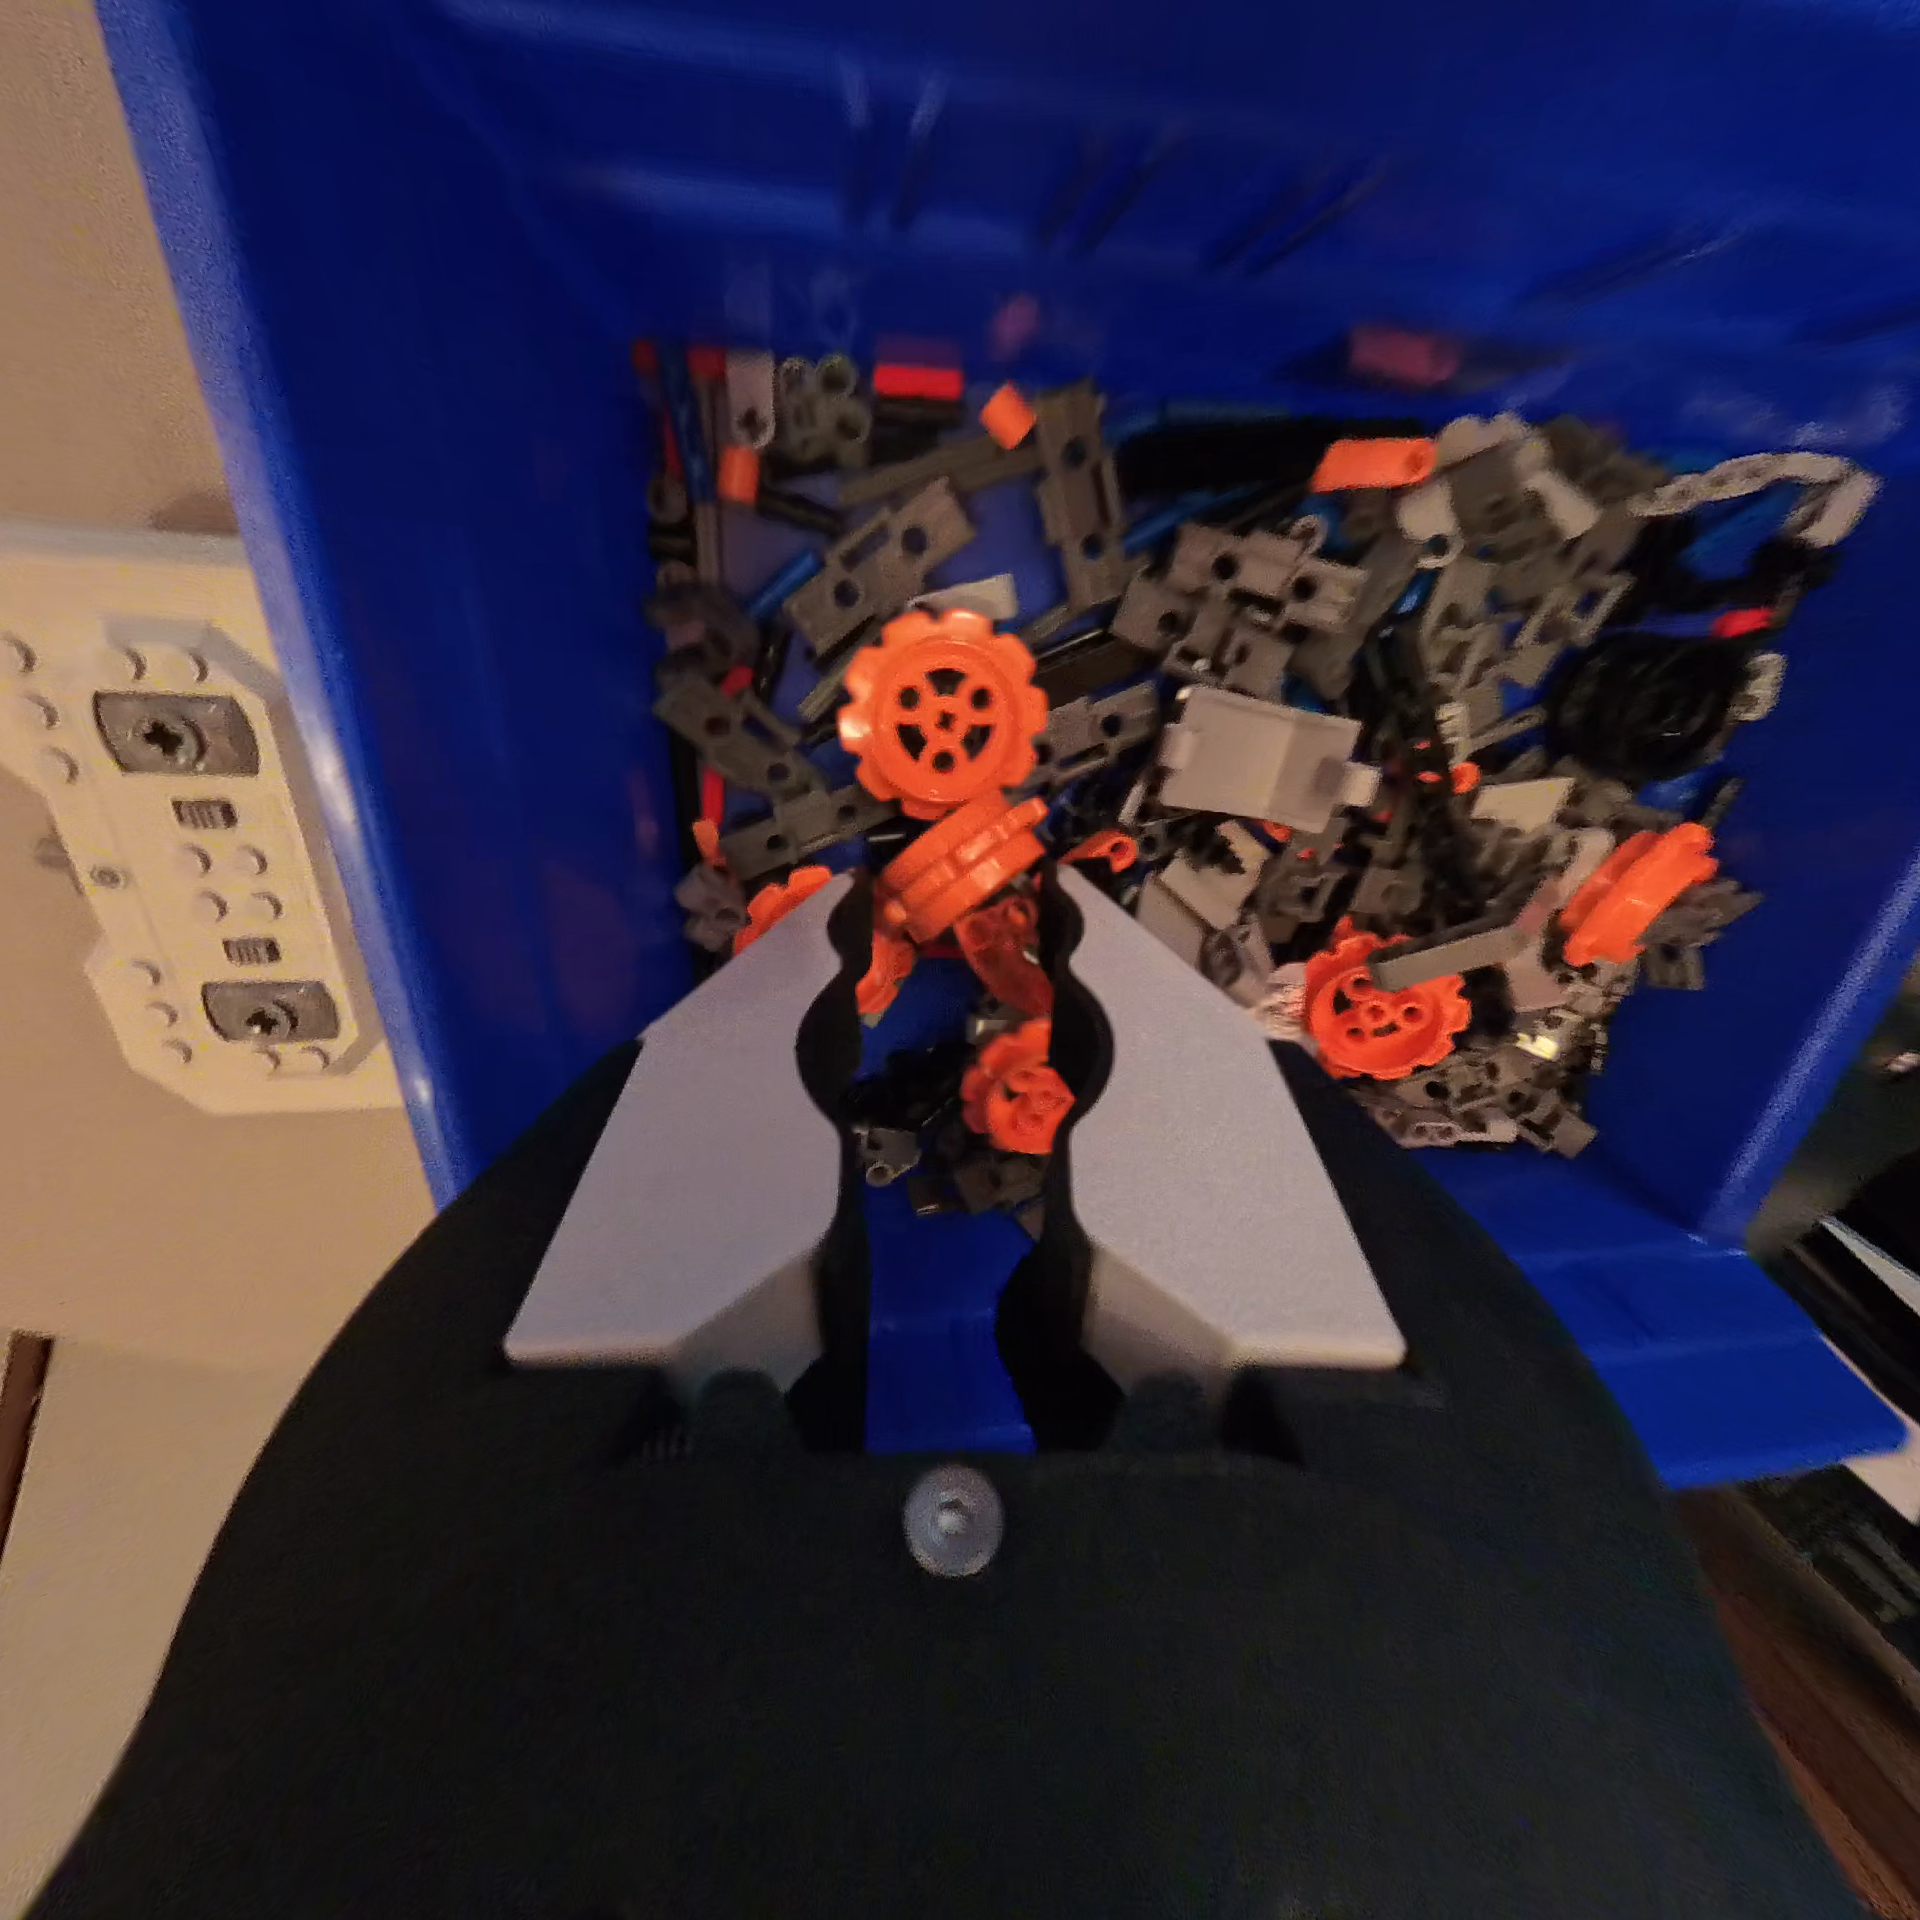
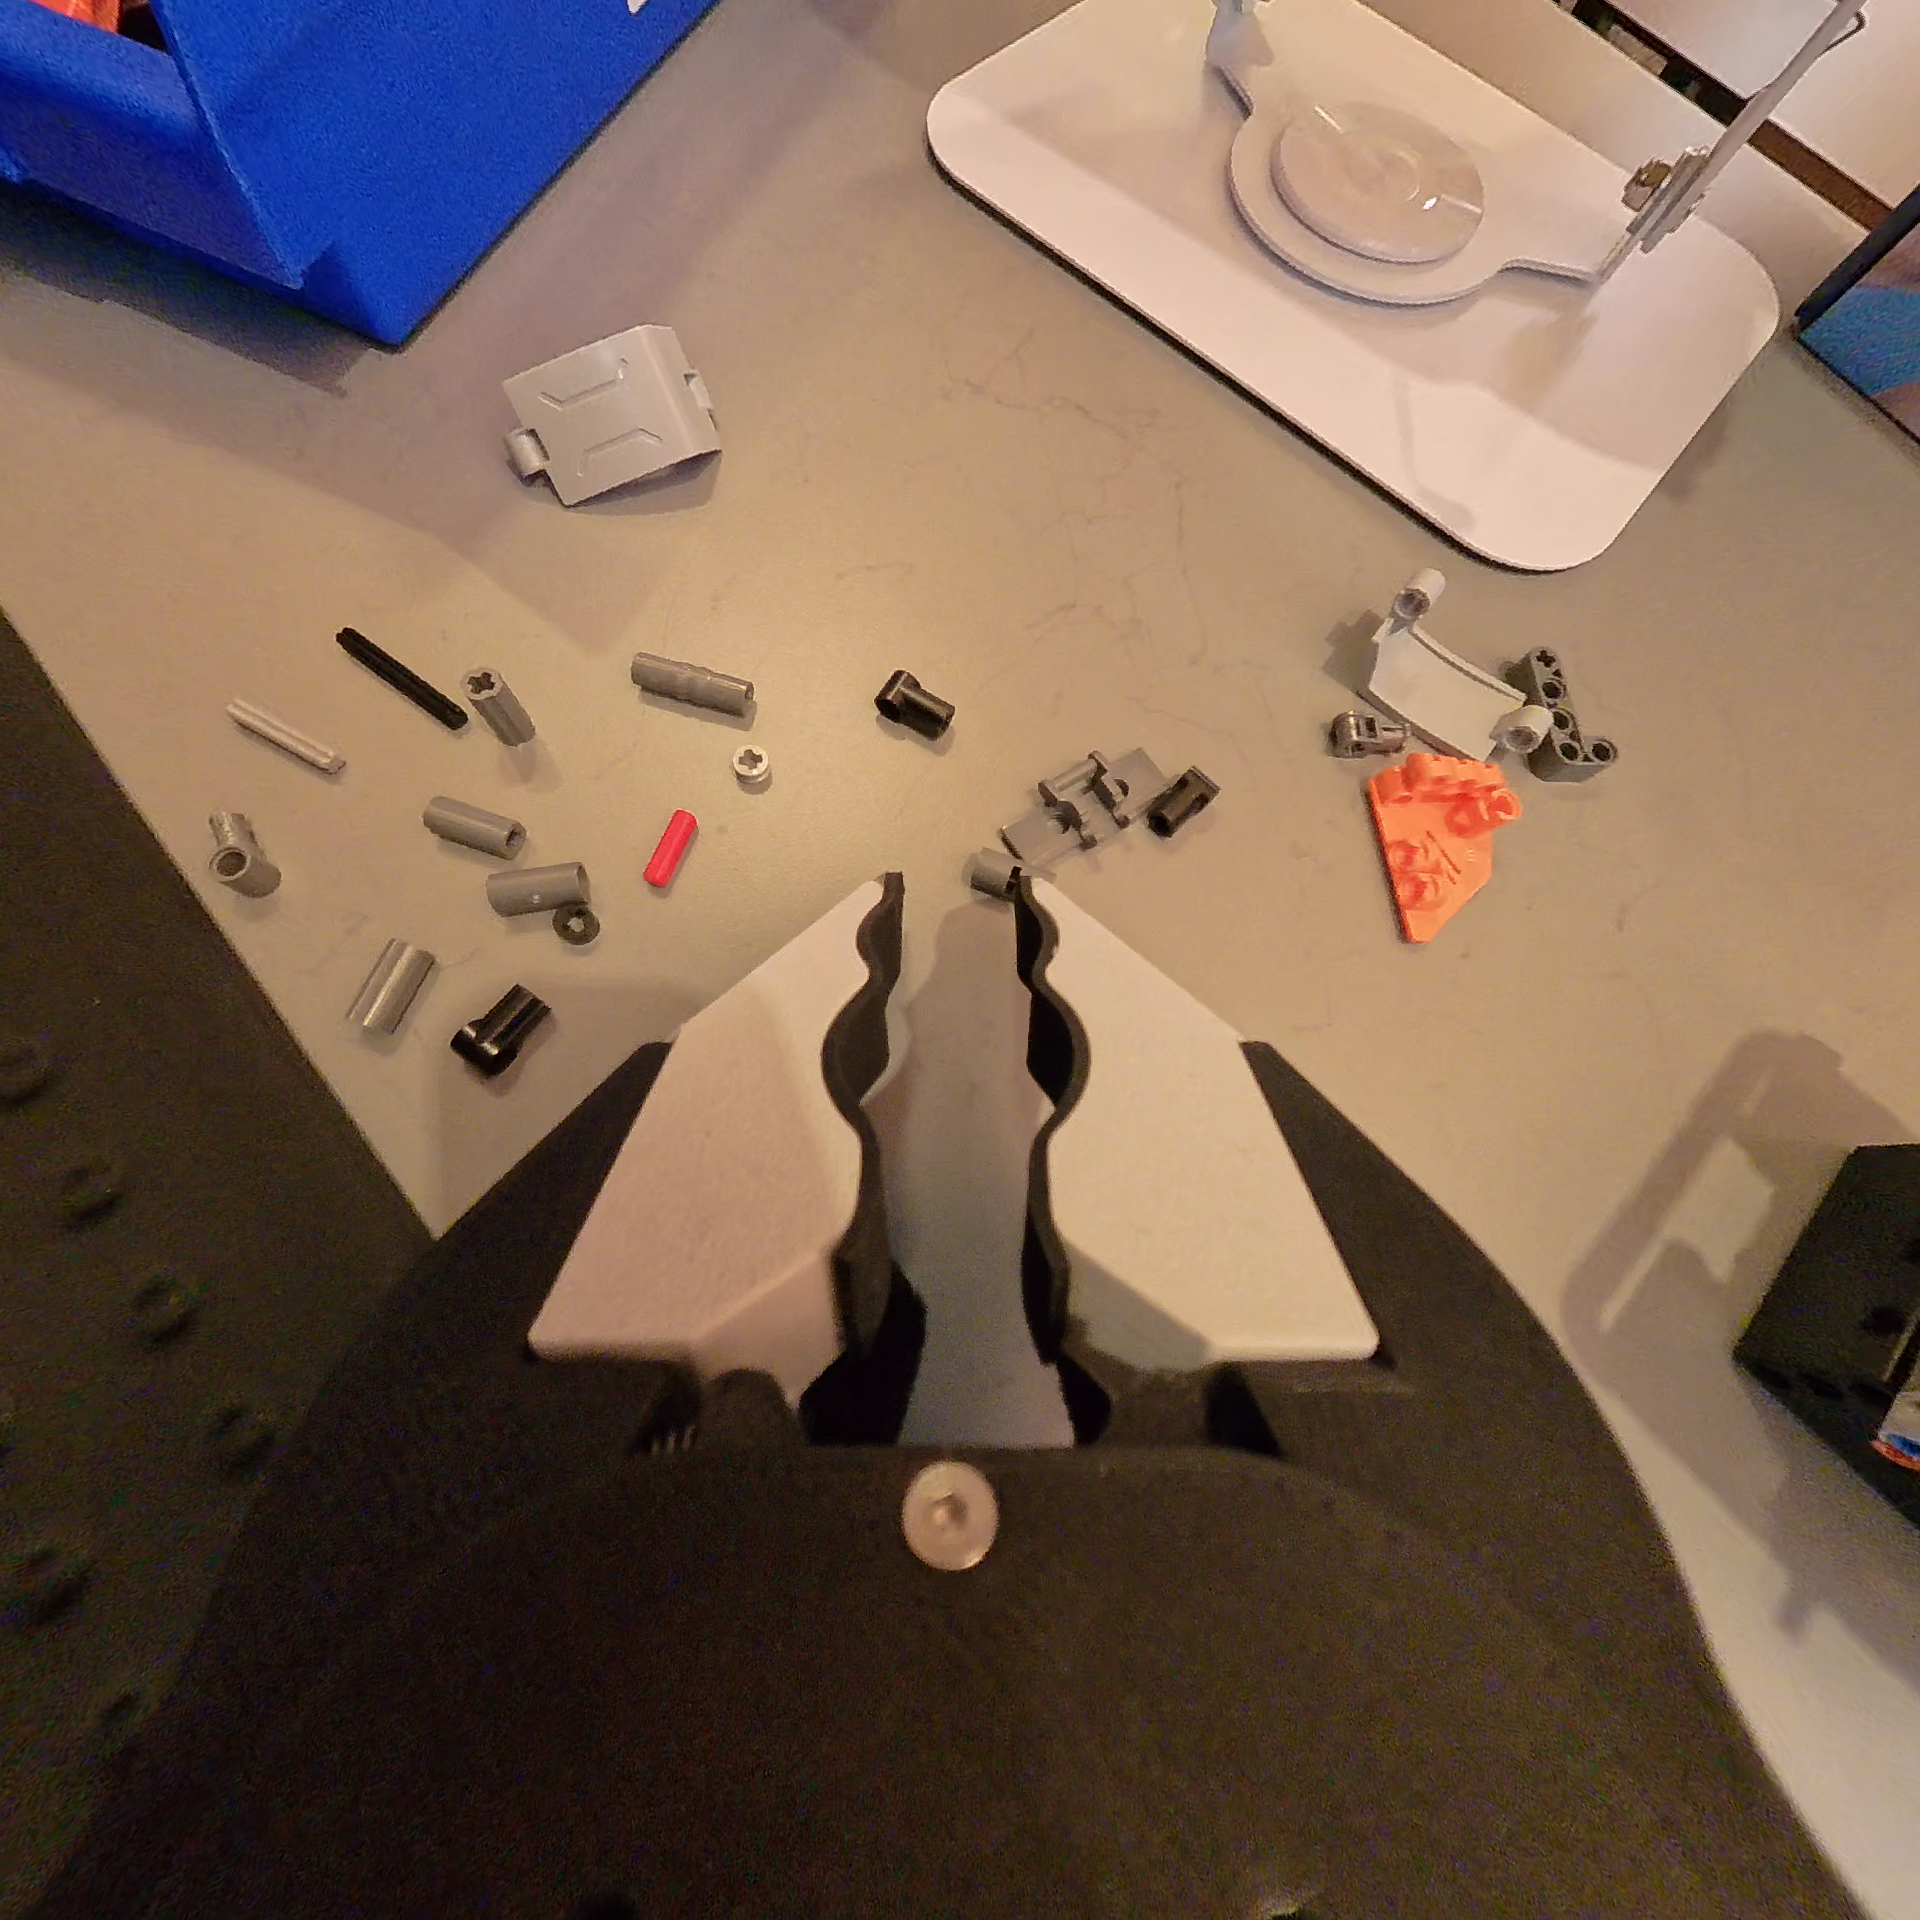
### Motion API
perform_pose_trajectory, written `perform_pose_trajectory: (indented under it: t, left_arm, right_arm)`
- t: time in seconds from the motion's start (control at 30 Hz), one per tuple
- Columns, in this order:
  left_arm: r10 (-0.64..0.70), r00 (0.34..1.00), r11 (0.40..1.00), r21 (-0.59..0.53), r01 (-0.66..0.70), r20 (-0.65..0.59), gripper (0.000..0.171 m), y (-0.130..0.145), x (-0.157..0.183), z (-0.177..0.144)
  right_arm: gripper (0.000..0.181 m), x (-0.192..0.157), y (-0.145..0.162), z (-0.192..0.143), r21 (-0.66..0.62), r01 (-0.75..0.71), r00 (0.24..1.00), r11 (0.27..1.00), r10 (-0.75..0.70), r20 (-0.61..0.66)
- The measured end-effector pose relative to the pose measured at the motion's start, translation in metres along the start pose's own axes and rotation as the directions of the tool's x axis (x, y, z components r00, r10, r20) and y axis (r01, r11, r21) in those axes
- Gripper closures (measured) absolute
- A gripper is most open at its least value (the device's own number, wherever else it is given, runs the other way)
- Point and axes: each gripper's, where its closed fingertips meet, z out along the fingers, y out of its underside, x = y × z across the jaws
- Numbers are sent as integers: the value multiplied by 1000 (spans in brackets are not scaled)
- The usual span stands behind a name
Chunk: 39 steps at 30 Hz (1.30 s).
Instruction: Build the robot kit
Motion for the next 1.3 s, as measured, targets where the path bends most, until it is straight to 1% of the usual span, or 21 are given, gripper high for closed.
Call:
perform_pose_trajectory:
  t: [0.07, 0.17, 0.2, 0.3, 0.37, 0.43, 0.47, 0.53, 0.6, 0.63, 0.7, 0.77, 0.83, 0.9, 0.97, 1.0, 1.03, 1.07, 1.1, 1.23, 1.3]
  left_arm:
    - [-2, 1000, 1000, 7, 3, -3, 134, -1, -1, -6]
    - [-16, 1000, 1000, -10, 16, 0, 133, 8, -4, -17]
    - [-30, 1000, 999, -36, 30, -2, 133, 15, -4, -20]
    - [-48, 999, 980, -195, 47, 0, 133, 49, -2, -21]
    - [-66, 998, 962, -268, 57, -23, 133, 65, 4, -19]
    - [-71, 997, 952, -302, 60, -25, 134, 71, 8, -15]
    - [-73, 996, 939, -338, 55, -42, 134, 76, 13, -13]
    - [-36, 999, 903, -429, 23, -22, 137, 89, 16, -11]
    - [-24, 998, 890, -455, -1, -51, 137, 90, 24, -6]
    - [-19, 999, 886, -464, 2, -34, 136, 91, 21, -3]
    - [-23, 999, 867, -499, 4, -31, 129, 97, 21, 1]
    - [-17, 999, 869, -494, -8, -45, 132, 96, 24, 8]
    - [0, 999, 871, -491, -21, -44, 144, 96, 25, 14]
    - [5, 999, 875, -484, -23, -39, 145, 95, 25, 14]
    - [7, 999, 893, -448, -28, -49, 148, 90, 27, 13]
    - [8, 999, 899, -438, -29, -51, 153, 88, 26, 12]
    - [13, 999, 906, -421, -29, -42, 162, 86, 24, 10]
    - [3, 999, 915, -403, -23, -50, 164, 83, 25, 8]
    - [-4, 997, 922, -385, -26, -76, 165, 80, 29, 7]
    - [12, 995, 930, -366, -47, -99, 166, 75, 33, 10]
    - [32, 996, 931, -360, -60, -86, 166, 72, 31, 13]
  right_arm:
    - [163, 0, 0, 0, 1, 0, 1000, 1000, 0, 0]
    - [163, 0, 0, 0, 3, -1, 1000, 1000, 1, 0]
    - [162, 0, 0, 0, 3, -1, 1000, 1000, 1, 0]
    - [162, 0, -1, 0, 4, -2, 1000, 1000, 2, 1]
    - [162, 0, -1, 0, 3, -1, 1000, 1000, 1, 0]
    - [162, 0, 0, 0, 3, -1, 1000, 1000, 1, 1]
    - [162, 0, 0, 0, 3, -1, 1000, 1000, 1, 1]
    - [162, 0, 0, 0, 2, -1, 1000, 1000, 1, 1]
    - [162, 0, 0, 0, 3, -2, 1000, 1000, 2, 1]
    - [162, 0, 0, 0, 3, -1, 1000, 1000, 1, 1]
    - [162, 0, -1, 0, 3, -2, 1000, 1000, 2, 0]
    - [162, 0, -1, 0, 4, -3, 1000, 1000, 3, 0]
    - [162, 0, -1, 0, 4, -4, 1000, 1000, 4, 0]
    - [162, 0, 0, 0, 3, -5, 1000, 1000, 5, 1]
    - [162, 0, 0, 0, 2, -5, 1000, 1000, 4, 1]
    - [162, 0, 0, 0, 1, -4, 1000, 1000, 4, 1]
    - [162, 0, 0, 0, 0, -4, 1000, 1000, 4, 1]
    - [162, 0, 0, 0, -1, -4, 1000, 1000, 4, 1]
    - [162, 0, 0, 0, -3, -4, 1000, 1000, 4, 2]
    - [163, 0, 1, 1, -7, -2, 1000, 1000, 2, 2]
    - [163, 0, 1, 1, -8, -2, 1000, 1000, 2, 2]
